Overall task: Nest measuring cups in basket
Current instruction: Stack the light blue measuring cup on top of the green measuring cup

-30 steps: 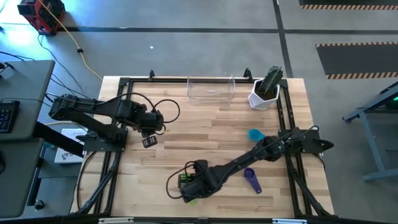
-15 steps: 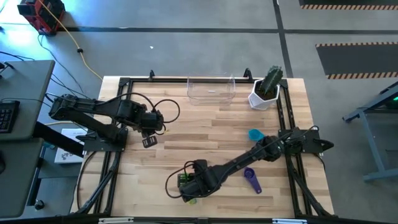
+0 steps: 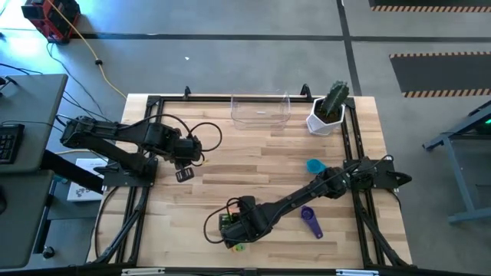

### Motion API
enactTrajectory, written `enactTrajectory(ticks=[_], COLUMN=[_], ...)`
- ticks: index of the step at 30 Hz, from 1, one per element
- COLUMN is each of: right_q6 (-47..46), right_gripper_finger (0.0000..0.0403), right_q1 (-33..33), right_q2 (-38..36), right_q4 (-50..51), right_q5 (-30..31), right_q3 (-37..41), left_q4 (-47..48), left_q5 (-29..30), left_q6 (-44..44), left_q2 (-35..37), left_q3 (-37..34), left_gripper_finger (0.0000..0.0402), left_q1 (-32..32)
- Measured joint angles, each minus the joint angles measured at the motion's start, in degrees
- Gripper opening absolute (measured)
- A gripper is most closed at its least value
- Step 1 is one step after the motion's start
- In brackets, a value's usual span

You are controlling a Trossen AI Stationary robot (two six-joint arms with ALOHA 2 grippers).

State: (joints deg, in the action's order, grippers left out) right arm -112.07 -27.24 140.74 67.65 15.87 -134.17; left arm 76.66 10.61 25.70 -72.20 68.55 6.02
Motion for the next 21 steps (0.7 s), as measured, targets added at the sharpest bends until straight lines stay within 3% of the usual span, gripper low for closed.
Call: enactTrajectory(ticks=[11,21], right_q6=[2.28,21.69], right_gripper_finger=[0.0087,0.0087], right_q1=[-0.16,2.88], right_q2=[-3.03,-6.04], right_q4=[9.36,20.45], right_q5=[-0.17,-2.58], right_q3=[0.02,-0.02], left_q4=[0.00,-0.07], left_q5=[-4.57,-5.53], left_q6=[0.10,-0.01], left_q2=[0.00,0.00], left_q3=[0.00,0.00], left_gripper_finger=[0.0078,0.0078], left_q1=[0.02,0.02])
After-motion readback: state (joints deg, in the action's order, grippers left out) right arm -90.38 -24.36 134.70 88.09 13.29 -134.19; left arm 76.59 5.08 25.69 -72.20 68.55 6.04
